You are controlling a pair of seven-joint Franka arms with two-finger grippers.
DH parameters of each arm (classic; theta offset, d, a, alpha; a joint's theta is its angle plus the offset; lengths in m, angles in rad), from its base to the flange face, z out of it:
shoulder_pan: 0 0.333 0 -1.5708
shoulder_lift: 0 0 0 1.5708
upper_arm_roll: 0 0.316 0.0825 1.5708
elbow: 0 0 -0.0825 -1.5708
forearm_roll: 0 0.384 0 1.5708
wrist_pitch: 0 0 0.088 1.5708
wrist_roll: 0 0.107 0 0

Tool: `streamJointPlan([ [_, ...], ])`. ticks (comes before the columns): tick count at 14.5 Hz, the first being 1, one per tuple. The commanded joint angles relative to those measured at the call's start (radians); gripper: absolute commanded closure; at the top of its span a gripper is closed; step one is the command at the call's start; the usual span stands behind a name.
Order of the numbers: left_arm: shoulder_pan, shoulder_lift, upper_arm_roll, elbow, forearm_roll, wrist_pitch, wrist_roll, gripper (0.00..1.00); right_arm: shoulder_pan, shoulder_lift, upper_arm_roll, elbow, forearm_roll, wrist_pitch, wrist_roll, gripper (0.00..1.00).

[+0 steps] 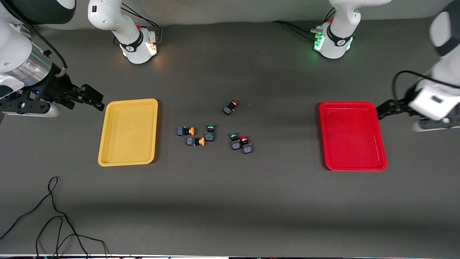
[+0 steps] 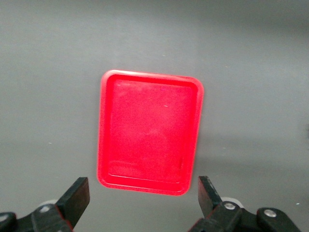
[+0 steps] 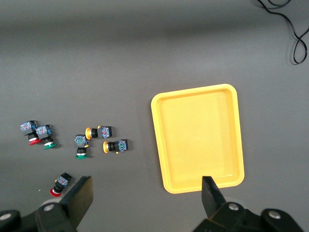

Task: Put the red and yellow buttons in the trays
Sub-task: 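Move both grippers from the trays toward the button cluster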

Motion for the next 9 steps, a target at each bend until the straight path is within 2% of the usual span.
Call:
streamJointPlan([
  [1,-0.130,-0.024,0.144,0.027,0.004,-0.065,0.010,0.00,0.010,0.006,-0.009,0.012,-0.024,-0.019,-0.001,0.00],
  [3,-0.111,-0.027,0.139,0.036,0.010,-0.080,0.021,0.00,0.010,0.023,0.012,0.000,-0.010,-0.004,0.017,0.00],
  [4,-0.108,-0.030,0.127,0.036,0.013,-0.084,0.021,0.00,0.010,0.045,0.046,-0.017,0.013,0.028,0.049,0.00],
  [6,-0.109,-0.030,0.125,0.038,0.013,-0.084,0.025,0.00,0.010,0.085,0.159,-0.078,0.050,0.140,0.170,0.00],
  [9,-0.121,-0.029,0.122,0.036,0.013,-0.088,0.024,0.00,0.011,0.090,0.326,-0.225,0.051,0.350,0.360,0.00],
])
